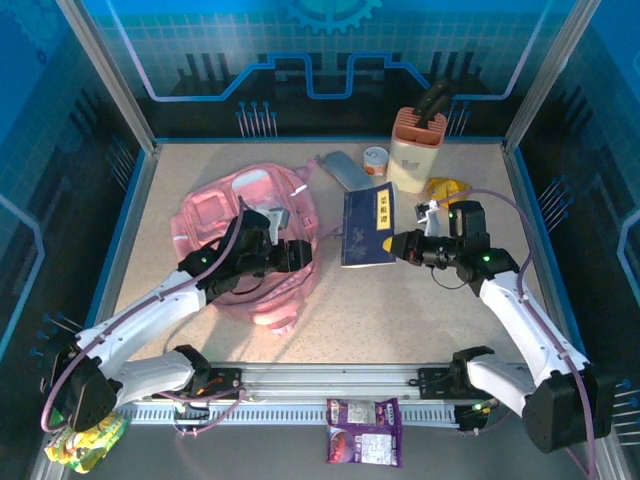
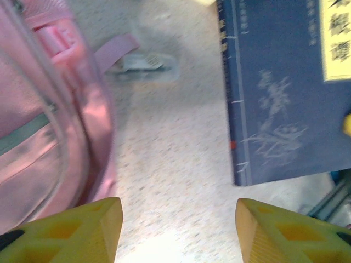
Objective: Pack the student bag
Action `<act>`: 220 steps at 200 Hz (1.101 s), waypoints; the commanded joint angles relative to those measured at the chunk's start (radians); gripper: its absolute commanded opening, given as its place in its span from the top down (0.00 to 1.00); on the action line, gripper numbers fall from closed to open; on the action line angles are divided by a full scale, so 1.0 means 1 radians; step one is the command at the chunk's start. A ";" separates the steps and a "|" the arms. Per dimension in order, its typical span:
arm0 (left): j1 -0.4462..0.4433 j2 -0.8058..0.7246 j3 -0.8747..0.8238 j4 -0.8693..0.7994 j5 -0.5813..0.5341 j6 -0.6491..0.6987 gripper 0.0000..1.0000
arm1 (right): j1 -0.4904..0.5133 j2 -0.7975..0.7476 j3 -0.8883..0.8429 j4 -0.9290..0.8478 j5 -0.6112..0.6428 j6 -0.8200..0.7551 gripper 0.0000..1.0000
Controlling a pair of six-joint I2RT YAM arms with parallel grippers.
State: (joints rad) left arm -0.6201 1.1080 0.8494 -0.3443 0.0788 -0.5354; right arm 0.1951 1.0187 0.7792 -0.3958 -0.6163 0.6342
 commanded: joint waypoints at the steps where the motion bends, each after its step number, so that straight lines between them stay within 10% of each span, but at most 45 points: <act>1: -0.018 0.034 0.033 -0.194 -0.062 0.152 0.40 | -0.021 -0.023 0.013 -0.078 0.005 -0.090 1.00; 112: -0.030 0.358 0.107 -0.198 -0.103 0.299 0.54 | -0.060 -0.014 -0.011 -0.067 -0.023 -0.084 1.00; 188: -0.030 0.356 0.101 -0.203 -0.126 0.297 0.97 | -0.069 -0.022 -0.018 -0.076 -0.026 -0.095 1.00; 220: -0.030 0.256 0.145 -0.238 -0.183 0.281 1.00 | -0.070 -0.008 0.007 -0.122 -0.044 -0.126 1.00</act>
State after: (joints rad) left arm -0.6502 1.4590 0.9295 -0.5491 -0.0437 -0.2405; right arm 0.1398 1.0183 0.7624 -0.4824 -0.6117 0.5522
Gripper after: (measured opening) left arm 0.053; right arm 0.086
